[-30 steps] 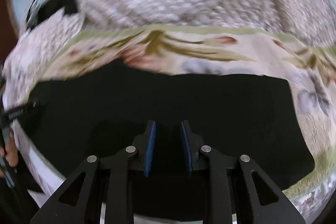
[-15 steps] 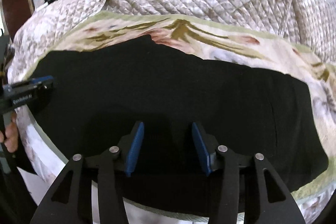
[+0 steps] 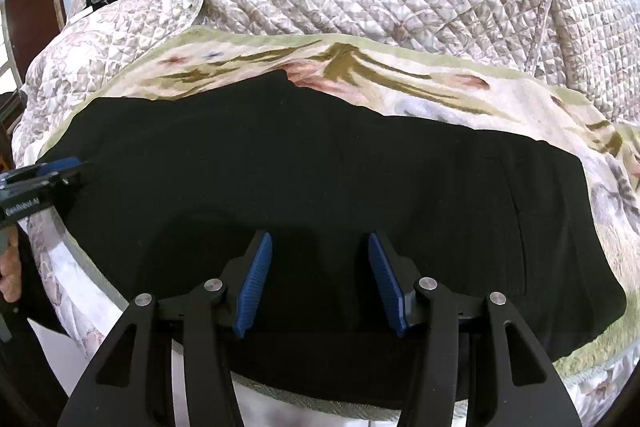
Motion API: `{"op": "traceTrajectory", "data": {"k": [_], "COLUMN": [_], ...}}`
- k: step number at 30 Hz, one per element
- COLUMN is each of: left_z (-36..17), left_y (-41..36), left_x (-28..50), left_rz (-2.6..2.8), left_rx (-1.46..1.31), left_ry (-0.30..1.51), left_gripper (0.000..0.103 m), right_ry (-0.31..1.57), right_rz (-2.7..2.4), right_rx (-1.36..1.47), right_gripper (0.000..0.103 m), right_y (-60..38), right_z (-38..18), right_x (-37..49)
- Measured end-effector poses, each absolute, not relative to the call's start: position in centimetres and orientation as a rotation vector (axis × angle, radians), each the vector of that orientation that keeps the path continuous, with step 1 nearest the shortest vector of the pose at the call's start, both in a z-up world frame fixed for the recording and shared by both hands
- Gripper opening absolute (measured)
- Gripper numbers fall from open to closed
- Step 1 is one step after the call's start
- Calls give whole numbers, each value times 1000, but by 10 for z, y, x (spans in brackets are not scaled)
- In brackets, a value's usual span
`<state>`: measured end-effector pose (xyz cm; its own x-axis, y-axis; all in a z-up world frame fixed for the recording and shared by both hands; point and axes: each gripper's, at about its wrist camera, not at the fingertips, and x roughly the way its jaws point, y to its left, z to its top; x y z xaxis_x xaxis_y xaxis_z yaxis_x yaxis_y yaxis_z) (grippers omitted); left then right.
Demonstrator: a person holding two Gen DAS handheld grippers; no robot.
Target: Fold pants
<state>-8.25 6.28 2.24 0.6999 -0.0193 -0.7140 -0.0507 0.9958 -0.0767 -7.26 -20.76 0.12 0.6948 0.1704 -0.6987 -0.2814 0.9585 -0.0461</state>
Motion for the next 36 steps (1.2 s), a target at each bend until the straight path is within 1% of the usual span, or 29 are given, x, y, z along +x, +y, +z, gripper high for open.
{"op": "traceTrajectory", "data": {"k": [6, 9, 13, 16, 20, 22, 23, 25, 27, 29, 30, 31, 33, 34, 35, 36], "left_z": [30, 31, 23, 15, 14, 11, 11, 11, 11, 11, 10, 9, 9, 9, 9, 9], "left_y": [127, 162, 191, 194, 190, 185, 183, 175, 176, 180, 180, 179, 173, 170, 169, 166], "left_x": [-84, -86, -88, -86, -86, -85, -84, -83, -84, -84, -84, -83, -81, -79, -79, -78], "left_rz": [198, 274, 326, 318, 314, 291, 277, 271, 263, 268, 279, 291, 306, 313, 314, 304], "left_rx": [-191, -256, -330, -348, -325, -316, -306, -258, -273, -285, -277, -258, -215, -193, -181, -172], "left_ry": [776, 758, 762, 776, 774, 783, 790, 799, 798, 797, 799, 802, 807, 808, 808, 808], "left_gripper": [47, 52, 54, 55, 59, 65, 66, 66, 66, 62, 56, 52, 50, 46, 42, 32], "right_ry": [757, 758, 757, 758, 758, 760, 761, 764, 765, 764, 765, 765, 765, 765, 765, 765], "right_rz": [245, 244, 243, 243, 243, 245, 246, 246, 245, 245, 245, 243, 243, 244, 245, 246], "right_rx": [-158, -161, -162, -162, -160, -156, -155, -148, -144, -144, -145, -144, -143, -143, -143, -141], "right_gripper": [53, 53, 54, 54, 54, 54, 54, 54, 55, 55, 55, 55, 55, 55, 55, 55], "right_y": [-205, -205, -205, -205, -205, -206, -206, -207, -207, -207, -207, -207, -207, -207, -208, -208], "right_z": [1, 1, 1, 1, 1, 1, 1, 1, 1, 1, 1, 1, 1, 1, 1, 1], "right_x": [-74, -74, -73, -73, -73, -73, -73, -72, -72, -72, -71, -72, -72, -72, -72, -71]}}
